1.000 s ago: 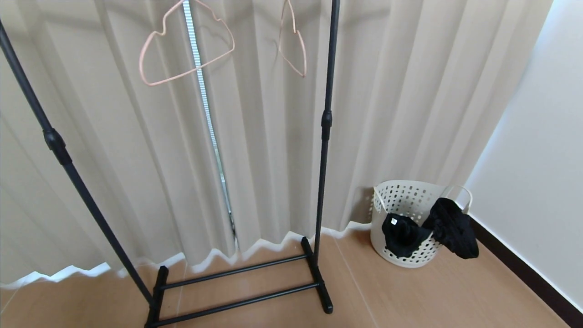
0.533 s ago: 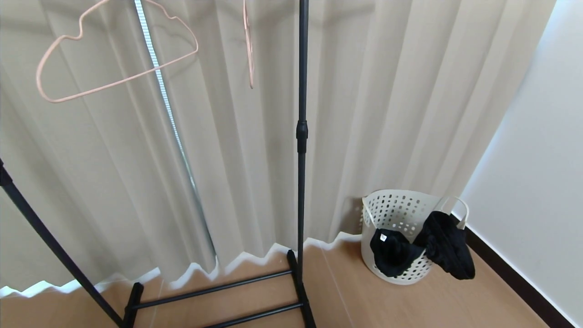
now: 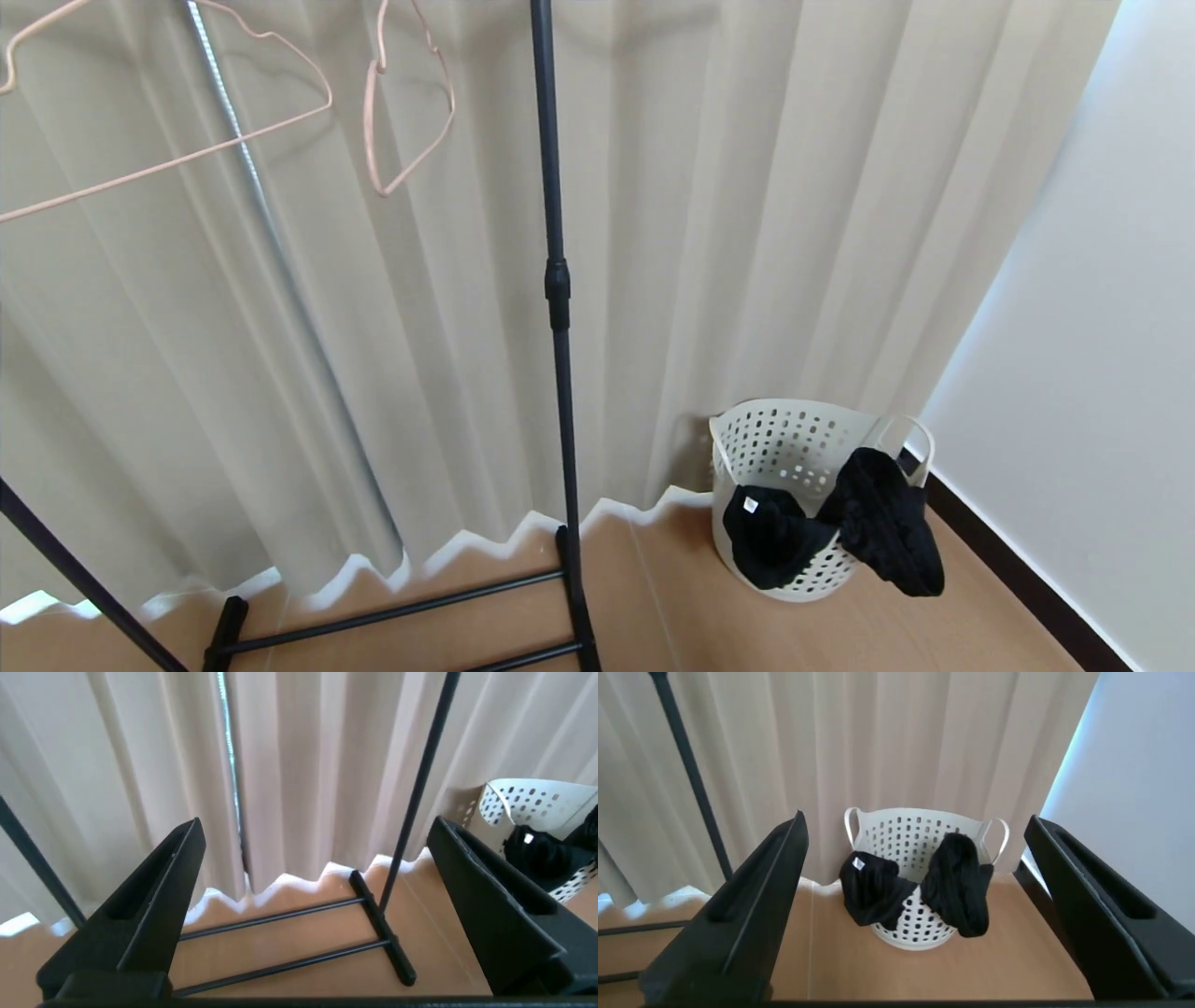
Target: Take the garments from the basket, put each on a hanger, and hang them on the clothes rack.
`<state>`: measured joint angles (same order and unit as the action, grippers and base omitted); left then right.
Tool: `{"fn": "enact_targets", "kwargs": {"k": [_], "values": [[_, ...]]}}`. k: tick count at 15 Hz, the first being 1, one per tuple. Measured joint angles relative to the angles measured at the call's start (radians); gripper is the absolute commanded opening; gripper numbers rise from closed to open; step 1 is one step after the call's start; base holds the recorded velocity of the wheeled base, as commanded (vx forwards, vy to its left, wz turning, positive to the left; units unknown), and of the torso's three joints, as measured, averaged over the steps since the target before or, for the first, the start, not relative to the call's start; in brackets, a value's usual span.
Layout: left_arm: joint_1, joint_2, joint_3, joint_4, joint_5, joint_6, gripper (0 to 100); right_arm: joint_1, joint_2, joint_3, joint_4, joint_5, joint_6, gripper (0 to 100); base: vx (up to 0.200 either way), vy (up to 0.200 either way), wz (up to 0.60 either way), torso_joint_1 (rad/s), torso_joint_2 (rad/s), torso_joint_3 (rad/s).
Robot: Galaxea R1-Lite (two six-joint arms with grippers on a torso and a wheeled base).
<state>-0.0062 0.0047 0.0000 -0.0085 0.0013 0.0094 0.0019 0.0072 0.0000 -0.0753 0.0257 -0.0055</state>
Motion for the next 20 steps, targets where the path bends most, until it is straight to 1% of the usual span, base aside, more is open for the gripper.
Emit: {"fn": "enact_targets", "kwargs": {"k": [3, 5, 9, 15, 18, 20], "values": [[0.0, 0.0, 0.0, 0.0, 0.0, 0.0, 100, 0.0, 0.0, 0.0, 0.0, 0.0, 0.0, 100, 0.0, -0.2, 0.0, 0.004, 0.0, 0.006], [0.0, 0.0, 0.0, 0.0, 0.0, 0.0, 100, 0.0, 0.0, 0.0, 0.0, 0.0, 0.0, 100, 0.2, -0.2, 0.0, 0.002, 0.0, 0.002], [0.001, 0.0, 0.0, 0.0, 0.0, 0.0, 100, 0.0, 0.0, 0.0, 0.0, 0.0, 0.0, 100, 0.2, 0.0, 0.0, -0.006, 0.0, 0.004], [0.0, 0.0, 0.0, 0.0, 0.003, -0.002, 100, -0.001, 0.0, 0.0, 0.0, 0.0, 0.0, 100, 0.0, 0.0, 0.0, 0.0, 0.0, 0.0], [0.0, 0.0, 0.0, 0.0, 0.003, -0.002, 100, 0.0, 0.0, 0.0, 0.0, 0.0, 0.0, 100, 0.0, 0.0, -0.6, -0.007, 0.12, 0.11], [0.0, 0.0, 0.0, 0.0, 0.003, -0.002, 100, 0.0, 0.0, 0.0, 0.001, 0.0, 0.0, 100, 0.0, 0.0, 0.0, 0.002, 0.11, 0.093]]}}
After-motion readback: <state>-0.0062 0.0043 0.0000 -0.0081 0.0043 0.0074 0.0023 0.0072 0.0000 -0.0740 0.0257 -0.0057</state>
